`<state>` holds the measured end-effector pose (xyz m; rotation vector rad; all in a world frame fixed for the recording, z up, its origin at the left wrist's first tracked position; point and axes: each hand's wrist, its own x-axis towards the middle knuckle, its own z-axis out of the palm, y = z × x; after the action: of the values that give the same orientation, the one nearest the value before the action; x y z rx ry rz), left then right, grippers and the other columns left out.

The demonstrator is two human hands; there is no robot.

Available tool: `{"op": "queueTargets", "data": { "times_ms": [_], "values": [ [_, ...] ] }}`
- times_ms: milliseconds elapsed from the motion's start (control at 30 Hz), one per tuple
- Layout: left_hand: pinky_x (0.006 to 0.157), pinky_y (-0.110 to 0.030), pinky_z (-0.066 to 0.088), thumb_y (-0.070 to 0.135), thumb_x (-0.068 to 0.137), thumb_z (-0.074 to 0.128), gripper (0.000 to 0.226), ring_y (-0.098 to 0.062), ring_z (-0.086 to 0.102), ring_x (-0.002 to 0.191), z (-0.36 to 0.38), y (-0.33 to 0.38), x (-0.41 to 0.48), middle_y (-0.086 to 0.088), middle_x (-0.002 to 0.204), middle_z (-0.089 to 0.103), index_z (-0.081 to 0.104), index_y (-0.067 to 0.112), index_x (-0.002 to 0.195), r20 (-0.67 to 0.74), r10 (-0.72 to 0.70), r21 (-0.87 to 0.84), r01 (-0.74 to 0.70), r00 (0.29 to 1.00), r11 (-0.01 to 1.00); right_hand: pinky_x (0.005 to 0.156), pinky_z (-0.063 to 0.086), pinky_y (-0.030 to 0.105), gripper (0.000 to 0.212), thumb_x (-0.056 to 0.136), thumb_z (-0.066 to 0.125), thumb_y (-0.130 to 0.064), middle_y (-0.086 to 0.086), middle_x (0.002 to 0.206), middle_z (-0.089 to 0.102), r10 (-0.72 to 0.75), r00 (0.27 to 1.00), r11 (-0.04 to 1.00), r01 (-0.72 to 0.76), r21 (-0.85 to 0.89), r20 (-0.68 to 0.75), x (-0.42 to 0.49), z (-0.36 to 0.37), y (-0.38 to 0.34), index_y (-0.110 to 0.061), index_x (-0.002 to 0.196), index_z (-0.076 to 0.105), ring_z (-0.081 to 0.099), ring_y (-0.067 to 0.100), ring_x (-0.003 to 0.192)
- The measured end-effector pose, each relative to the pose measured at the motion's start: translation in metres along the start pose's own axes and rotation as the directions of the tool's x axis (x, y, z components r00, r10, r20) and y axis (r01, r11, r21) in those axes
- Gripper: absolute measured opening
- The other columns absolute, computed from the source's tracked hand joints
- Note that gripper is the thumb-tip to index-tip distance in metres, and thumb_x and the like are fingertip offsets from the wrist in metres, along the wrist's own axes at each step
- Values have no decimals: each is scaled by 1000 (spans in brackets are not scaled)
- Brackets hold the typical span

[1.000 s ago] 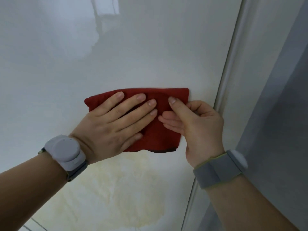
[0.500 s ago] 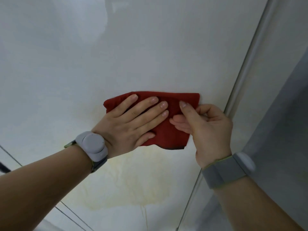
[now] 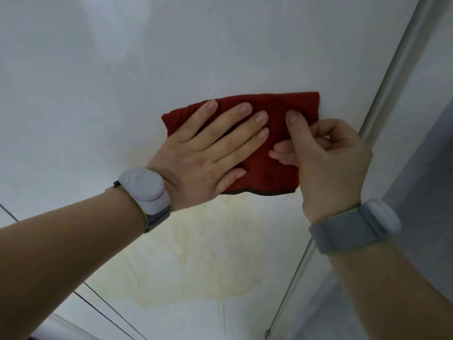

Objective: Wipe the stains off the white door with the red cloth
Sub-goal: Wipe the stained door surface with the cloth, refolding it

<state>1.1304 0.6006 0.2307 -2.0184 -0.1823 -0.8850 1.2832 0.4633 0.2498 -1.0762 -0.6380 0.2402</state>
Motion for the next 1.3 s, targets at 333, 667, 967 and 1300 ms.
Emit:
{"op": "queueTargets", "data": {
  "times_ms": [333, 667, 967, 1300],
  "values": [
    [127, -55, 14, 43, 108, 41, 66, -34, 21, 156, 14, 11, -13, -12, 168, 25, 26, 8, 162, -2, 43, 64, -42, 999, 997, 53, 58, 29, 27, 92, 75, -27, 4, 63, 74, -285, 950, 953, 296, -69, 130, -7, -14, 38, -10, 73, 66, 73, 20, 55],
    [127, -57, 15, 45, 110, 34, 64, -34, 15, 158, 21, 31, -27, -11, 170, 19, 22, 10, 163, -44, 89, 157, -81, 995, 984, 46, 60, 32, 40, 97, 66, -35, 11, 55, 70, -295, 908, 941, 330, -74, 296, 1, -32, 66, -9, 66, 63, 72, 26, 51],
    [128, -54, 13, 51, 110, 24, 66, -31, 14, 159, 35, 65, -49, -9, 171, 20, 23, 13, 163, -93, 72, 235, -48, 993, 971, 58, 62, 38, 32, 92, 71, -34, 5, 60, 73, -592, 746, 760, 642, -96, 305, -13, -52, 115, -10, 72, 67, 74, 21, 56],
    [129, -52, 10, 52, 107, 22, 68, -27, 11, 160, 53, 96, -71, -5, 172, 16, 20, 16, 164, -92, 17, 226, 4, 996, 974, 55, 63, 40, 30, 94, 71, -31, 7, 53, 71, -540, 766, 775, 614, -149, 348, -14, -58, 134, -9, 76, 63, 73, 22, 50]
  ]
}}
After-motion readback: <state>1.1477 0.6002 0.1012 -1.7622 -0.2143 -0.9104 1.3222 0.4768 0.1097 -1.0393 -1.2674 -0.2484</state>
